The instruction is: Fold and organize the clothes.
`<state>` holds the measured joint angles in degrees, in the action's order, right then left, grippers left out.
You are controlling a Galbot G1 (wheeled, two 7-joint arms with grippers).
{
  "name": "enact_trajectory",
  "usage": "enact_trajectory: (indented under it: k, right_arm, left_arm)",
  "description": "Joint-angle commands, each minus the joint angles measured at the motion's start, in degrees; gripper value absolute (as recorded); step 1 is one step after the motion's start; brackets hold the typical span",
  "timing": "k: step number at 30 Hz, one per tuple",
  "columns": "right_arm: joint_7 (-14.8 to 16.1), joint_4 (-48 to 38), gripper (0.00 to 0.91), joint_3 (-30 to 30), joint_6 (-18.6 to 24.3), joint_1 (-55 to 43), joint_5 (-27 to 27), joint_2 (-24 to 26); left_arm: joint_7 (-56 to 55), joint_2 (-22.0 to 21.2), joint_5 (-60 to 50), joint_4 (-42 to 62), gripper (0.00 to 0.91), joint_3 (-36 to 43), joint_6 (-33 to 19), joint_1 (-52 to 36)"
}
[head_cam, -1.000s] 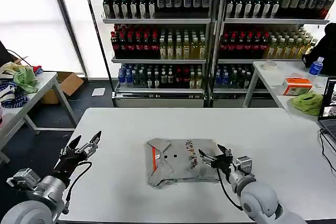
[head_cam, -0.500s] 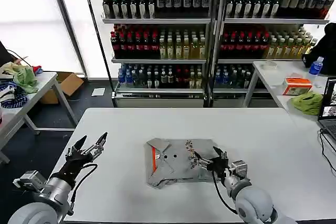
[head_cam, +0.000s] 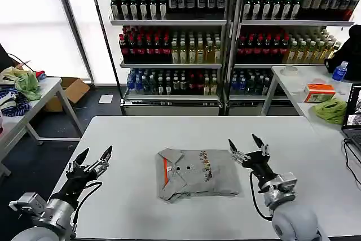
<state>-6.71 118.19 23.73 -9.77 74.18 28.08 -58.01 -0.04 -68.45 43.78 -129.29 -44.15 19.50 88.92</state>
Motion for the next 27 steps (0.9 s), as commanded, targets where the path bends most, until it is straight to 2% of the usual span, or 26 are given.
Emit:
enact_trajectory:
  k: [1,9,17,27]
  right_arm:
    - [4.52,2.51,0.907,13.54,9.43,11.16,-3.04,-1.27]
    - [5.24,2.72,0.907,15.17,11.58,13.46,-1.21,-2.31]
    - [5.13,3.19,0.907,14.05,11.37,14.39,-3.16,-3.03]
    - [4.61,3.34,0.907,13.42,13.17,15.12,-3.65,-3.39]
  left_arm:
    - [4.35,-4.19,-6.43,-0.87,0.907,-1.26,-2.25,2.48]
    - [6.63,-6.34,-13.06,-2.49,0.907,-0.2,-6.57,5.08]
    - [6.53,-6.39,-13.45,-2.3,0.907,-0.1,-7.01,6.0]
    - [7.17,-6.89,-13.82,-2.43,0.907,-0.52,-8.0,7.38]
